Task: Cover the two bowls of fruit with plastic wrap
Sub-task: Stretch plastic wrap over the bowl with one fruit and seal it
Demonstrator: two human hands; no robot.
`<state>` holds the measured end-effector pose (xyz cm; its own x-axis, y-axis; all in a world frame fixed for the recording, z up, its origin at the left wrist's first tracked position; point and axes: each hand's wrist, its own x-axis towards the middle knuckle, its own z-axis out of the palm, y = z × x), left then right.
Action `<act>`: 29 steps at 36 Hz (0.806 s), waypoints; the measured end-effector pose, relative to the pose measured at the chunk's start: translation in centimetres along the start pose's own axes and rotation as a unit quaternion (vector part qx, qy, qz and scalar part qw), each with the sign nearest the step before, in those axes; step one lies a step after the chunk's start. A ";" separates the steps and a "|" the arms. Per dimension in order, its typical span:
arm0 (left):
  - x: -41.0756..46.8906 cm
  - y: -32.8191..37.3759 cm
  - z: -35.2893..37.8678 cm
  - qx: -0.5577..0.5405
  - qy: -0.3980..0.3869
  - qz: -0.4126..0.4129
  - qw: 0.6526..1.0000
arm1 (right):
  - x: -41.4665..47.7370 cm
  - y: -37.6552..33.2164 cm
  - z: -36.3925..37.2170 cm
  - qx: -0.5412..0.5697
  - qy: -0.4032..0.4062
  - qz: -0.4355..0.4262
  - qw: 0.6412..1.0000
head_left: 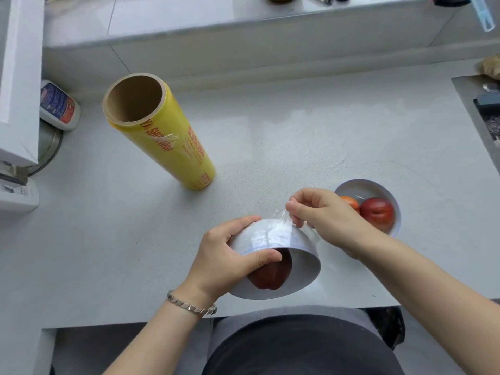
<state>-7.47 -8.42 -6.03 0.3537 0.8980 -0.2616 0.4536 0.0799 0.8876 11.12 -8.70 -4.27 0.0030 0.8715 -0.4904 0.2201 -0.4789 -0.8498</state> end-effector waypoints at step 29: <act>0.5 0.6 -0.5 -0.058 0.017 0.048 0.997 | -3.2 1.0 0.3 -0.140 -0.067 -0.257 0.954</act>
<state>-7.42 -7.69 -5.47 0.3624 0.9178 -0.1623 0.3199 0.0411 0.9466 11.00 -12.01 -3.58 -0.2949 0.9537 -0.0592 0.4105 0.0705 -0.9091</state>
